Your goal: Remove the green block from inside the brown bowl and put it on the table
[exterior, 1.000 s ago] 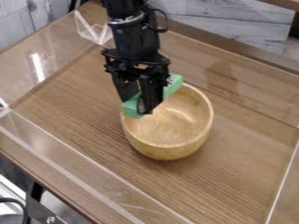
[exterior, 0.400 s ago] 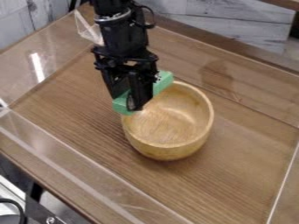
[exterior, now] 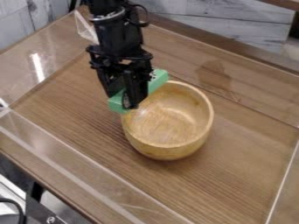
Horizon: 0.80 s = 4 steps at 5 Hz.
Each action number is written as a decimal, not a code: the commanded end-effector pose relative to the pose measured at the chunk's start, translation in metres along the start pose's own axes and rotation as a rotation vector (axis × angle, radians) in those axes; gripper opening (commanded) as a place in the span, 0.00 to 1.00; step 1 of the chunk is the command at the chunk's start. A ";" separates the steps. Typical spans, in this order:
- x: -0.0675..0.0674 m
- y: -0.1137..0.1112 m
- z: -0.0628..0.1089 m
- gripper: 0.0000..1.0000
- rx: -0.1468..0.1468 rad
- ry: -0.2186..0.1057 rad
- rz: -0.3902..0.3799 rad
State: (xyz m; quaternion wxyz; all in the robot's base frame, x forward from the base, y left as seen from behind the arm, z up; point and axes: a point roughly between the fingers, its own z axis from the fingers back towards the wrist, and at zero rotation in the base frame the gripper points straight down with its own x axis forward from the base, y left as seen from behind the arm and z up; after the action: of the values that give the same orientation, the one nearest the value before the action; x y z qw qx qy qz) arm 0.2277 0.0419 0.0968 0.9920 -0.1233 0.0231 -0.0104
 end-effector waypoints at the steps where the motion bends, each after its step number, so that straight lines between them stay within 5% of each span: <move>1: 0.009 0.002 0.020 0.00 0.030 -0.090 -0.019; 4: 0.012 0.007 0.013 0.00 0.027 -0.100 -0.017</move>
State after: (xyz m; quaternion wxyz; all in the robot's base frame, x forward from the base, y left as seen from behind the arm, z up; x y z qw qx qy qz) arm 0.2345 0.0470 0.0959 0.9929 -0.1181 -0.0024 -0.0148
